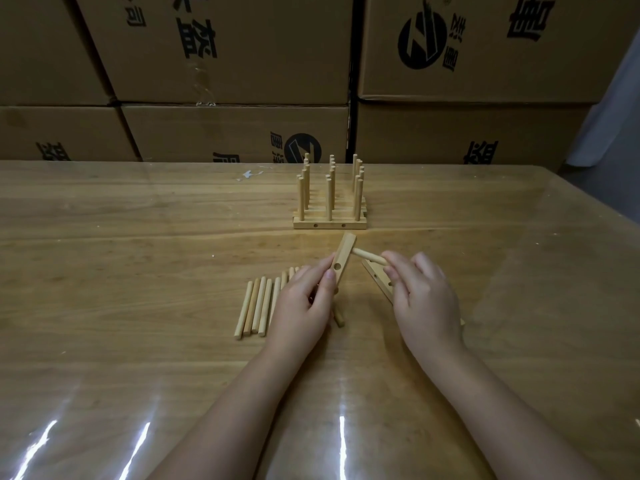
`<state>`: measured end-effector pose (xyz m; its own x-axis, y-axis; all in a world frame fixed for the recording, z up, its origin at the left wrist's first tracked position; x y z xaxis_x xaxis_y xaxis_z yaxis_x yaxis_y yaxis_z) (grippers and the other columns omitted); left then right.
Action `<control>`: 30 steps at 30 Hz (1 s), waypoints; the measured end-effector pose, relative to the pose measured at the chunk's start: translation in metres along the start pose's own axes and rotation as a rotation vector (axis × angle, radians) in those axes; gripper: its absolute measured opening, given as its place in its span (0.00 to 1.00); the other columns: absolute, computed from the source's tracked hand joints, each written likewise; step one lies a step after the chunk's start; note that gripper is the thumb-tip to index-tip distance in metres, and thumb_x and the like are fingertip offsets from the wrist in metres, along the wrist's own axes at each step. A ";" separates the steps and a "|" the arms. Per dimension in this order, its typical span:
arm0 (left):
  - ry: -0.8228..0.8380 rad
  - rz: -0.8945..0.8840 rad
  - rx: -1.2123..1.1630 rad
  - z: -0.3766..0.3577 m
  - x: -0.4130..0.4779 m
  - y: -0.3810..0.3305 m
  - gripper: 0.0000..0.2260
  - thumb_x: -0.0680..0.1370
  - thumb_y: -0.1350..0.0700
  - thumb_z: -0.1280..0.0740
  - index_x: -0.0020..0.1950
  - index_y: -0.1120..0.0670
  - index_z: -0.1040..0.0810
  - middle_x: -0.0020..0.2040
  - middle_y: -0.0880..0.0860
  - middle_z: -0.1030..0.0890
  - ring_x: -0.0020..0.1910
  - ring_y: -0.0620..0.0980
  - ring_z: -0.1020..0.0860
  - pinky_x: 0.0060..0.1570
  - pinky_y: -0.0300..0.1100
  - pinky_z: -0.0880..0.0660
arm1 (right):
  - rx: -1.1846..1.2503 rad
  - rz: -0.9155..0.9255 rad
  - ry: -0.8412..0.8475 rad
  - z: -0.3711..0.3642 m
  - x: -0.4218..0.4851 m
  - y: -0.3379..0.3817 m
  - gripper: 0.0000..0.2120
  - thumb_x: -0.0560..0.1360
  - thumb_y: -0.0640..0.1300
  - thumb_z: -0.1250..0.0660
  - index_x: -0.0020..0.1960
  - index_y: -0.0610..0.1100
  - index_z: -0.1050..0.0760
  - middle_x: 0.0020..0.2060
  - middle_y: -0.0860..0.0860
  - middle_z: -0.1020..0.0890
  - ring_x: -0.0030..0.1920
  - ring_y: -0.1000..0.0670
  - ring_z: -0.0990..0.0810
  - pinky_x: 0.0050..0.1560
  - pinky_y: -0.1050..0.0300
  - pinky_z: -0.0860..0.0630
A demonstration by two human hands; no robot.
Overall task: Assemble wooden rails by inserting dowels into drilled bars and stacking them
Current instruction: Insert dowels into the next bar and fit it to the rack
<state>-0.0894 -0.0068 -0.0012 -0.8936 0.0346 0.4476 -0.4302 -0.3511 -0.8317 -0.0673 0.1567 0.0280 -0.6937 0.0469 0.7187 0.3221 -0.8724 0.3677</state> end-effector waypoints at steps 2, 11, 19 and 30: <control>0.025 0.054 -0.055 -0.001 0.001 0.003 0.14 0.81 0.56 0.39 0.64 0.44 0.24 0.42 0.43 0.23 0.35 0.41 0.24 0.39 0.40 0.23 | 0.018 0.005 -0.004 0.000 0.000 0.000 0.11 0.74 0.35 0.33 0.56 0.41 0.21 0.36 0.47 0.27 0.35 0.47 0.27 0.29 0.66 0.41; -0.188 0.421 -0.587 0.013 0.008 0.011 0.10 0.83 0.56 0.44 0.53 0.48 0.23 0.33 0.50 0.18 0.24 0.46 0.24 0.23 0.38 0.26 | 0.294 -0.076 0.079 -0.001 0.000 0.010 0.16 0.78 0.50 0.44 0.62 0.43 0.30 0.50 0.53 0.33 0.45 0.54 0.29 0.41 0.63 0.28; -0.201 0.447 -0.622 0.012 0.008 0.006 0.11 0.84 0.57 0.46 0.53 0.50 0.25 0.31 0.50 0.19 0.23 0.45 0.25 0.23 0.37 0.28 | 0.042 0.198 0.638 -0.039 -0.027 0.022 0.12 0.78 0.52 0.41 0.59 0.54 0.25 0.51 0.55 0.31 0.53 0.55 0.33 0.55 0.59 0.33; -0.137 0.454 -0.543 0.007 0.007 0.003 0.10 0.83 0.57 0.46 0.54 0.49 0.26 0.31 0.49 0.19 0.23 0.46 0.26 0.23 0.36 0.28 | -0.140 0.026 0.502 -0.034 -0.017 0.012 0.12 0.78 0.47 0.41 0.61 0.49 0.30 0.54 0.54 0.27 0.56 0.53 0.28 0.48 0.63 0.30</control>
<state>-0.0958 -0.0137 0.0019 -0.9906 -0.1345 0.0263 -0.0548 0.2128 -0.9756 -0.0739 0.1290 0.0002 -0.9212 -0.1846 0.3424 0.2776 -0.9286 0.2462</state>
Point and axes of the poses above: each hand's wrist, its own x-axis towards the middle knuckle, its own z-axis out of the back of the hand, y = z × x, the point moved 4 cm from there along x, towards the middle knuckle
